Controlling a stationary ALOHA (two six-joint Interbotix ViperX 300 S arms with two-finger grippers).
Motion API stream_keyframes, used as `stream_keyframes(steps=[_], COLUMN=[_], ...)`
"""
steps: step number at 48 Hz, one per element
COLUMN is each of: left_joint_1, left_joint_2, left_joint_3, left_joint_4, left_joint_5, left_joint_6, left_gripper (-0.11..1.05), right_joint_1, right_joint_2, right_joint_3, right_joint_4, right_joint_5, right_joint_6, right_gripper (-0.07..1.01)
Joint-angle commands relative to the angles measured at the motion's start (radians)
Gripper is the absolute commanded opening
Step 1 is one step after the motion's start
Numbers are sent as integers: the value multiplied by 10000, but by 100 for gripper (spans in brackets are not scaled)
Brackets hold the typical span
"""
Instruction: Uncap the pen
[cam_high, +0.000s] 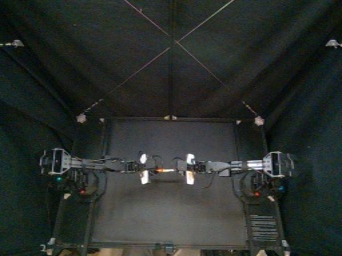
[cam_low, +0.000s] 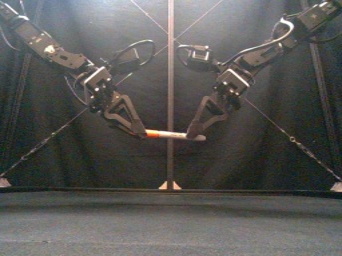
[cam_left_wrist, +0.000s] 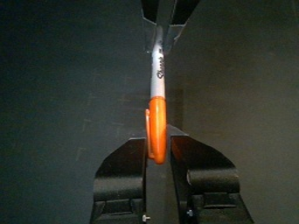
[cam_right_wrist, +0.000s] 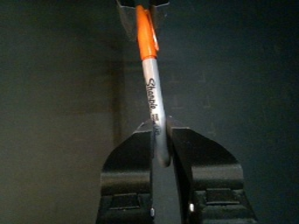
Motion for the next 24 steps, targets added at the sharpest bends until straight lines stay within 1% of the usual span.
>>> stream_keyframes(steps=[1, 7, 19, 20, 21, 24], left_joint_1=[107, 123, 107, 107, 107, 107], left_joint_2=[-399, -721, -1212, -1243, -1273, -1396], left_joint_3=[123, 353, 828, 859, 890, 1012], left_joint_4=[-31, 31, 15, 31, 15, 15], left_joint_5=[46, 61, 46, 61, 61, 46], left_joint_6=[0, 0, 0, -15, 0, 0], left_gripper=[36, 36, 36, 36, 36, 36], right_joint_1=[-15, -46, -184, -199, -215, -245], right_joint_2=[-675, -966, -1457, -1503, -1519, -1611], right_joint_3=[215, 491, 936, 966, 997, 1074], right_joint_4=[61, 138, 276, 291, 291, 291], right_joint_5=[-31, -199, -322, -322, -337, -322], right_joint_6=[77, 77, 77, 77, 77, 77], right_gripper=[44, 44, 44, 44, 44, 44])
